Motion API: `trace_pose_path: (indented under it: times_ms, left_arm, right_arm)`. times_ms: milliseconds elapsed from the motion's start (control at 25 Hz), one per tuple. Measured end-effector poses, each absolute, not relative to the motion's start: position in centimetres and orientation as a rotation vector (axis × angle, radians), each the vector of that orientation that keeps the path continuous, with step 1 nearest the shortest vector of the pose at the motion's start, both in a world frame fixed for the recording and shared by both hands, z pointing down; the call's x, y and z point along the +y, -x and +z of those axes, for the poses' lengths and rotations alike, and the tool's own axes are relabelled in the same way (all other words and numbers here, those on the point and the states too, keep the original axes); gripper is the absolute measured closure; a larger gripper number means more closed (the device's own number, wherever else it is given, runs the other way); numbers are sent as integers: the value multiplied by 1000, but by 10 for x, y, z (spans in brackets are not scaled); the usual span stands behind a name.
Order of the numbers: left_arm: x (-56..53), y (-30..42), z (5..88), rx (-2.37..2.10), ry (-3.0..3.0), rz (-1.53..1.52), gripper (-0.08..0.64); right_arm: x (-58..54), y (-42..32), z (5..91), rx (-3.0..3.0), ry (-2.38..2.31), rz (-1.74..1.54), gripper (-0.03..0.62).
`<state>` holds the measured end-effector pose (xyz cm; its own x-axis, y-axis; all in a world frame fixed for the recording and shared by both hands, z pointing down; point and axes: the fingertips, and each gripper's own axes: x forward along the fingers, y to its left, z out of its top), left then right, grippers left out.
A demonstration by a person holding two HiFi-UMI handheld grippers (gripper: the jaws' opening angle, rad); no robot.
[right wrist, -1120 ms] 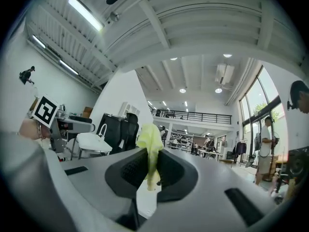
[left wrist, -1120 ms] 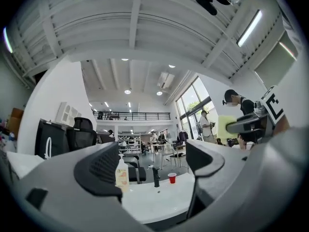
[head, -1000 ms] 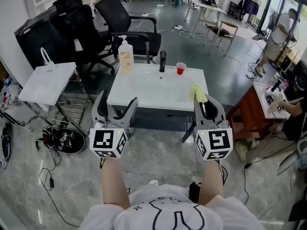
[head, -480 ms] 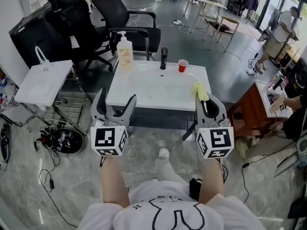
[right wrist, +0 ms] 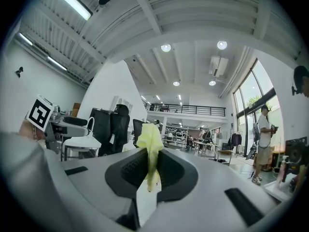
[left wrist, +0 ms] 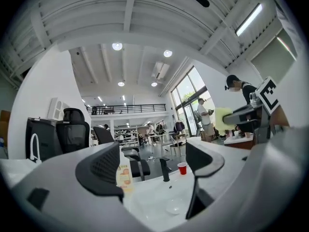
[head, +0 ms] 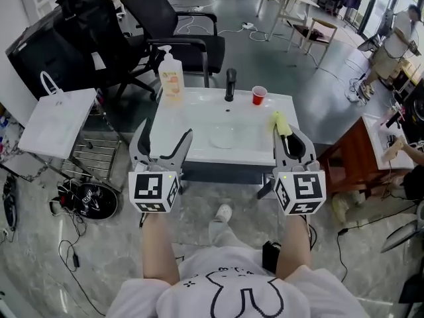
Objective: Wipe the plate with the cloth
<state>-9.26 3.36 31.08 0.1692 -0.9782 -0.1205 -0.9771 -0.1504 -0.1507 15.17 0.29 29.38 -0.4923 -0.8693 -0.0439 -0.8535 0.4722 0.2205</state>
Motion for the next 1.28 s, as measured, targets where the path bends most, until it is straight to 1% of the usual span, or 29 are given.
trace_pose_path:
  times_ms: [360, 720, 1000, 1280]
  left_arm:
    - [-79, 103, 310, 1892, 2264, -32, 133]
    - [-184, 97, 325, 1885, 2319, -86, 135]
    - [-235, 88, 374, 1896, 2452, -157, 135]
    - [-246, 84, 444, 1944, 2559, -280, 135]
  right_arm:
    - [-109, -134, 297, -2619, -1530, -286, 541]
    - [-211, -134, 317, -2599, -1512, -185, 541]
    - [-260, -136, 370, -2542, -1471, -15, 541]
    - [-268, -126, 441, -2464, -1372, 154, 541]
